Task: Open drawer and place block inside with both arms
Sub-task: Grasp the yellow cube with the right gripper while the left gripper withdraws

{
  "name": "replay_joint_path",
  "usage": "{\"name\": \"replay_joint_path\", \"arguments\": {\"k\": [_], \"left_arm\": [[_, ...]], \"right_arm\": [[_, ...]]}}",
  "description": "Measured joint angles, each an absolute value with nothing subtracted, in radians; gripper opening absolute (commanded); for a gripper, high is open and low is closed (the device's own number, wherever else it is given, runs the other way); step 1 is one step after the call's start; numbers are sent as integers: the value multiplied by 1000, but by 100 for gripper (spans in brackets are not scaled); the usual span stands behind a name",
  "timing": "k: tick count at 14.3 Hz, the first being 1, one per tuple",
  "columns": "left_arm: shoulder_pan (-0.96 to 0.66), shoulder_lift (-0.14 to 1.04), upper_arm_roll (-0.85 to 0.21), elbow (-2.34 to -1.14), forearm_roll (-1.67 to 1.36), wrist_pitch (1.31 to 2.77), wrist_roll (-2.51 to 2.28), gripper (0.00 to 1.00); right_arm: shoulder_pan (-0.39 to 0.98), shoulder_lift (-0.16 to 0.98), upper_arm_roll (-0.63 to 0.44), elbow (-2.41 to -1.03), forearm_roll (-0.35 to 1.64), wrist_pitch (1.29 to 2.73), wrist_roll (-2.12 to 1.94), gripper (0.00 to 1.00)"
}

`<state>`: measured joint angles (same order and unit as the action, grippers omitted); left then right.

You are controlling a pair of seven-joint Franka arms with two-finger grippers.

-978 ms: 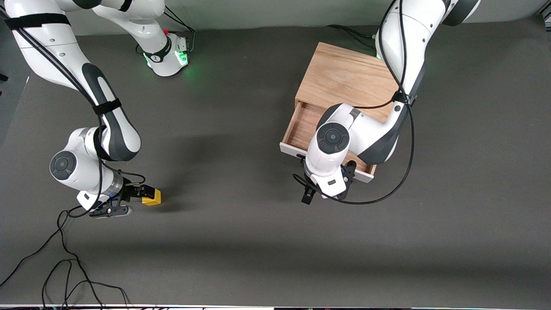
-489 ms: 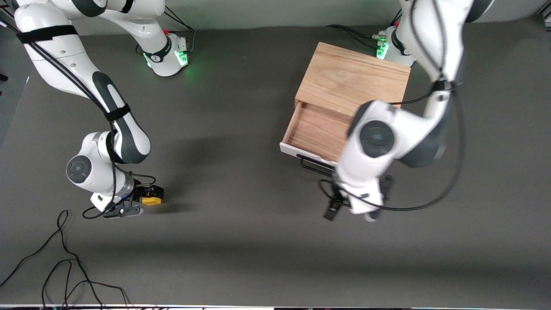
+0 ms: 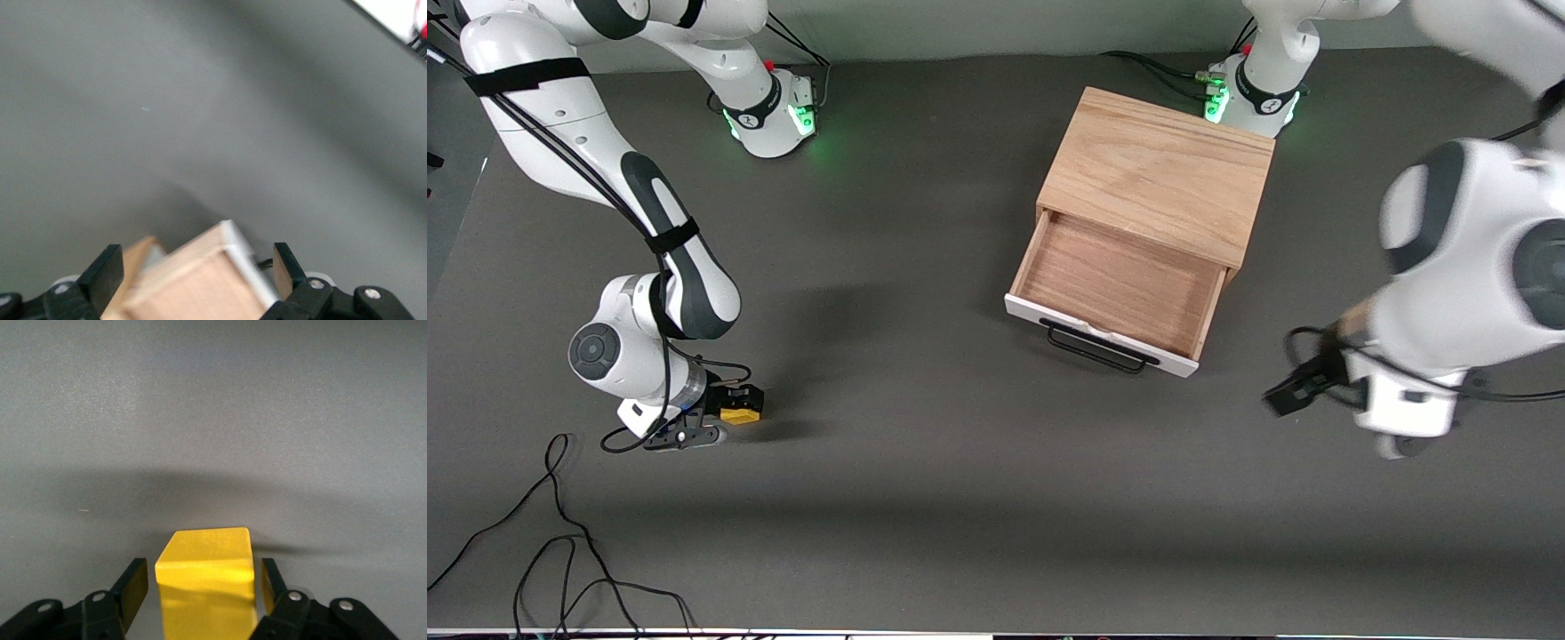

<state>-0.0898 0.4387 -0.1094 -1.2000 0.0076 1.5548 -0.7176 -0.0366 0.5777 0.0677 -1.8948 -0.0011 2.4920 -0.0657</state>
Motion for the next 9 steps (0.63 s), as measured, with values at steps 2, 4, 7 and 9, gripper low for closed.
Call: {"name": "replay_joint_path", "arguments": {"k": [2, 4, 7, 9], "left_arm": [[-24, 387, -109, -1233, 5, 1493, -510, 100], [32, 331, -109, -1274, 5, 1452, -340, 100], [69, 264, -109, -1334, 5, 1420, -165, 100], [69, 217, -111, -1401, 6, 1432, -106, 100]], "right_arm": [[-36, 578, 68, -1895, -1, 2492, -66, 77], [-36, 578, 68, -1894, -1, 2492, -66, 77], [-36, 578, 68, -1894, -2, 2493, -66, 47], [-36, 578, 68, -1893, -2, 2493, -67, 31]]}}
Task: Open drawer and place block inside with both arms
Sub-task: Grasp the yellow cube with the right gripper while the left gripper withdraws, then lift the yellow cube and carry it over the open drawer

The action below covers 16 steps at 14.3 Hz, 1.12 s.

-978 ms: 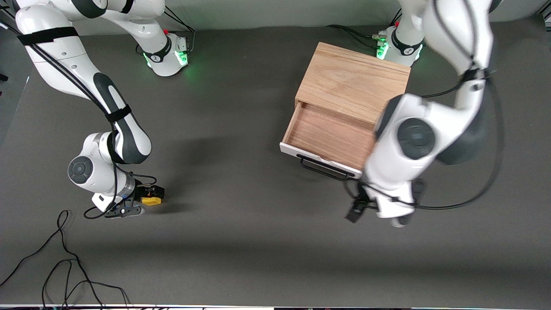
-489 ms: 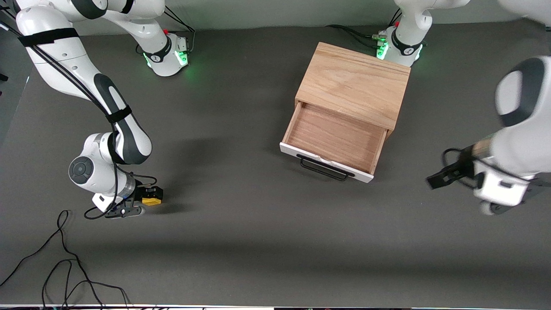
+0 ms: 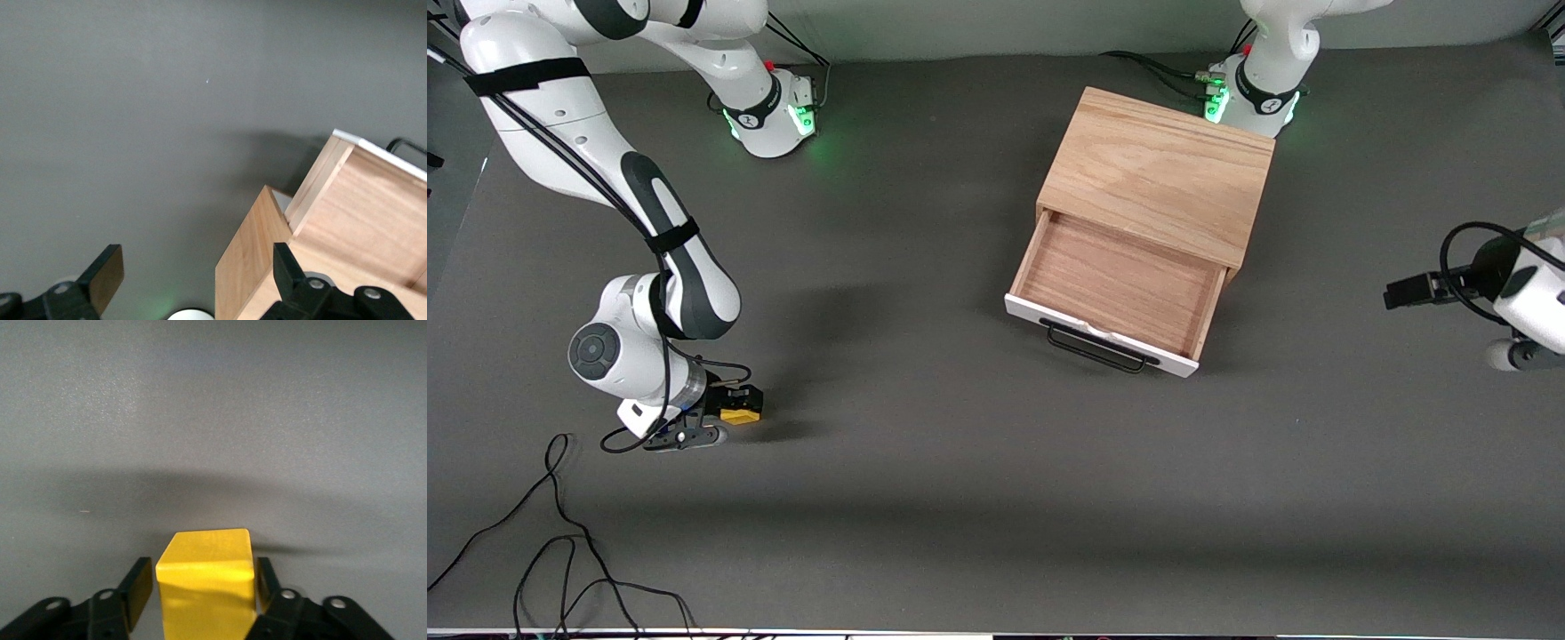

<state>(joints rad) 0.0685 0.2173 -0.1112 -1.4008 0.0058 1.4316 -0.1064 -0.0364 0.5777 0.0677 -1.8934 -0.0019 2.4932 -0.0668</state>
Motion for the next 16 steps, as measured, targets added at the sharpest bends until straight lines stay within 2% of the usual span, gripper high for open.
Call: {"name": "replay_joint_path", "arguments": {"k": [4, 6, 8, 11, 14, 16], "left_arm": [[68, 72, -114, -1623, 22, 1567, -44, 100], [70, 26, -110, -1679, 23, 1589, -24, 100], [86, 16, -104, -1693, 23, 1609, -12, 100], [94, 15, -101, -1697, 23, 1632, 1, 100], [94, 15, -106, -1697, 23, 1643, 3, 100], [93, 15, -109, -1695, 23, 1644, 3, 100]], "right_arm": [[-36, 577, 68, -1891, -3, 2493, -68, 13], [-36, 569, 68, -1878, -3, 2474, -68, 13], [-35, 539, 70, -1837, -3, 2373, -67, 13], [-8, 487, 77, -1702, -2, 2135, -32, 13], [75, 466, 81, -1542, -1, 1924, 107, 13], [146, 465, 85, -1466, 6, 1858, 228, 13]]}}
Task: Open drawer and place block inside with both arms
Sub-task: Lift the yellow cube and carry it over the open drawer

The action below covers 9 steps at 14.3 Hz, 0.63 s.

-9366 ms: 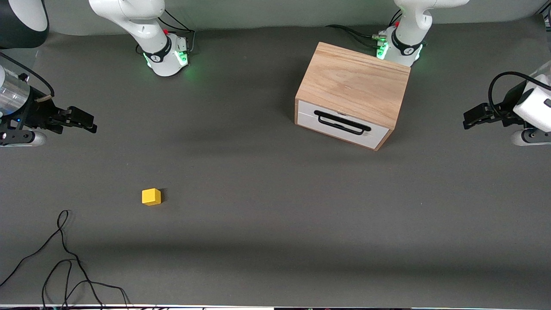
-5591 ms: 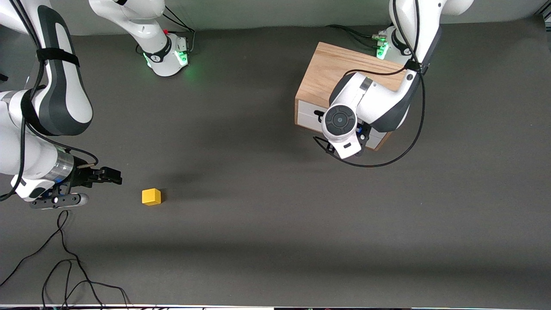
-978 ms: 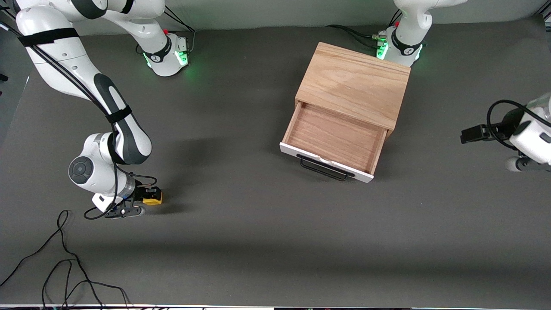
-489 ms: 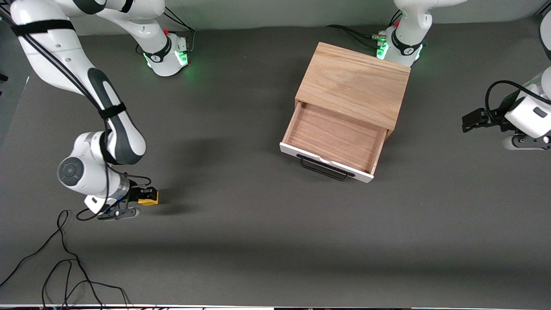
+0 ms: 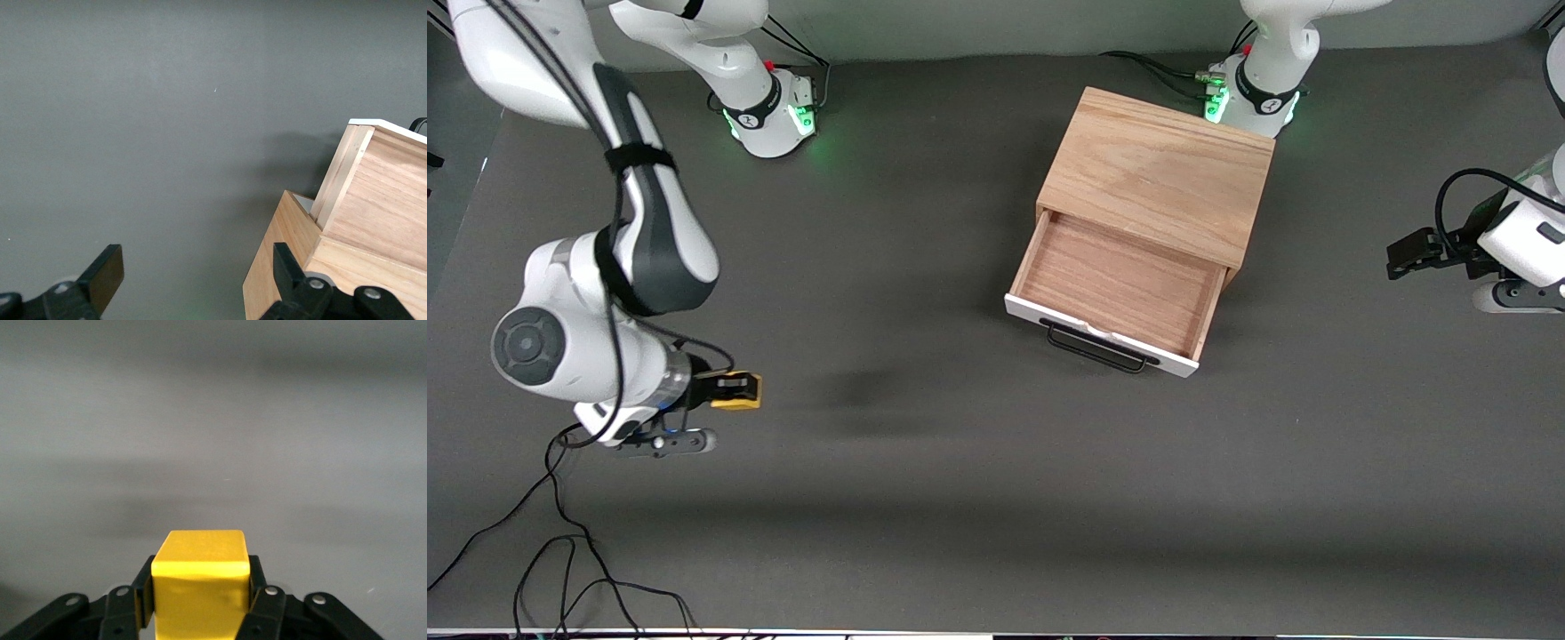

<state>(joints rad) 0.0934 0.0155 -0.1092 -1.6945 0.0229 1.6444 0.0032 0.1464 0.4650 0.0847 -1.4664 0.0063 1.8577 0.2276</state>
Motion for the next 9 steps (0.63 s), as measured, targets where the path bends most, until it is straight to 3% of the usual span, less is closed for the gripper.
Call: {"name": "replay_joint_path", "arguments": {"k": [4, 9], "left_arm": [[65, 15, -94, -1691, 23, 1652, 5, 100], [-3, 15, -21, -1688, 23, 1654, 6, 100]], "right_arm": [[266, 465, 87, -1330, 90, 1763, 439, 13], [447, 479, 90, -1235, 114, 1753, 775, 13]]}}
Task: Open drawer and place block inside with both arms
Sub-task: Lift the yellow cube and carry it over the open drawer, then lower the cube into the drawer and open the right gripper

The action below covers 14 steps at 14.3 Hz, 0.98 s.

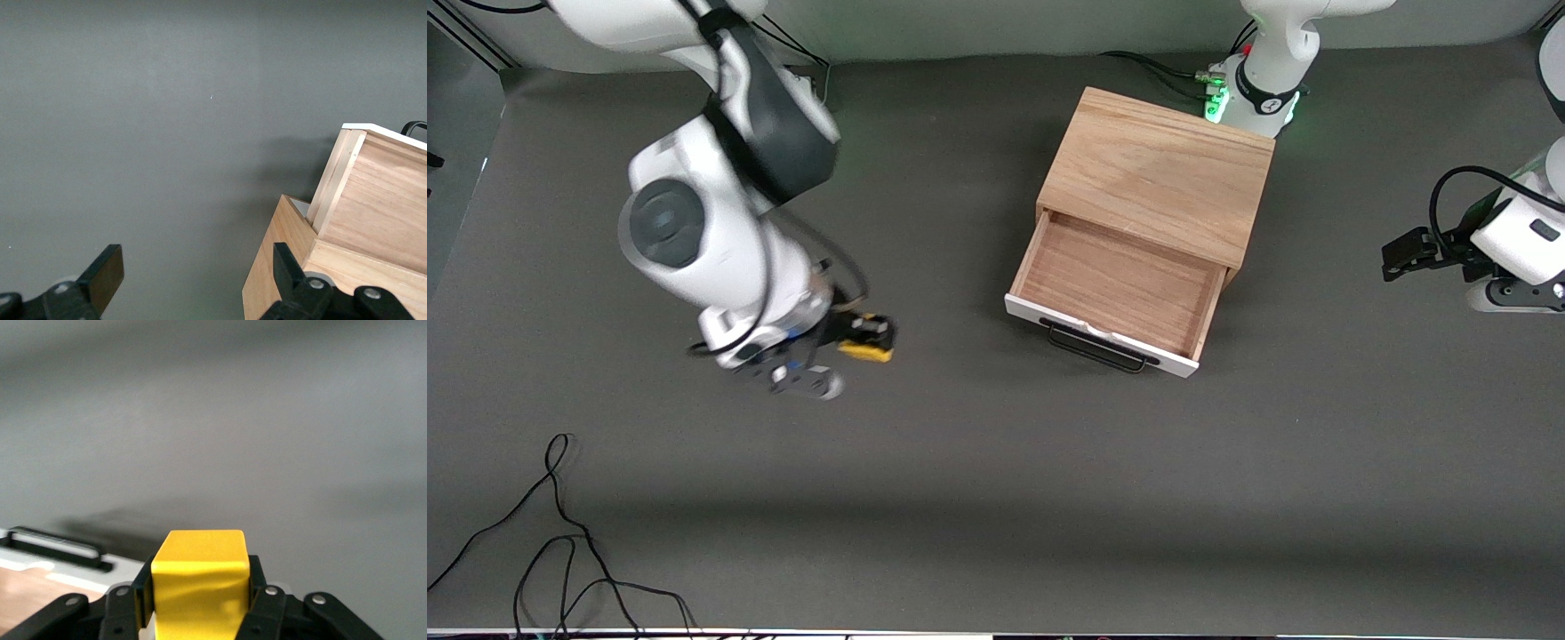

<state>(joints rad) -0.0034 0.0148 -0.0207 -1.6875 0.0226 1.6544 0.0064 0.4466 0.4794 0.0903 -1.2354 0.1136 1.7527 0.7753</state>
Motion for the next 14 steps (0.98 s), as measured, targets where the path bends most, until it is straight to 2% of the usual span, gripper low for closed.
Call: {"name": "replay_joint_path", "arguments": {"k": [2, 8, 11, 14], "left_arm": [[-3, 15, -19, -1685, 22, 1655, 7, 100], [-4, 15, -28, -1680, 22, 1655, 9, 100], [-4, 15, -30, -1680, 22, 1654, 9, 100], [-4, 14, -30, -1679, 22, 1653, 9, 100]], "right_arm": [[533, 504, 91, -1207, 114, 1790, 918, 13], [789, 623, 87, -1184, 68, 2025, 1261, 13], [851, 691, 84, -1181, 39, 2101, 1328, 13], [856, 745, 79, -1177, 32, 2121, 1330, 15]]}}
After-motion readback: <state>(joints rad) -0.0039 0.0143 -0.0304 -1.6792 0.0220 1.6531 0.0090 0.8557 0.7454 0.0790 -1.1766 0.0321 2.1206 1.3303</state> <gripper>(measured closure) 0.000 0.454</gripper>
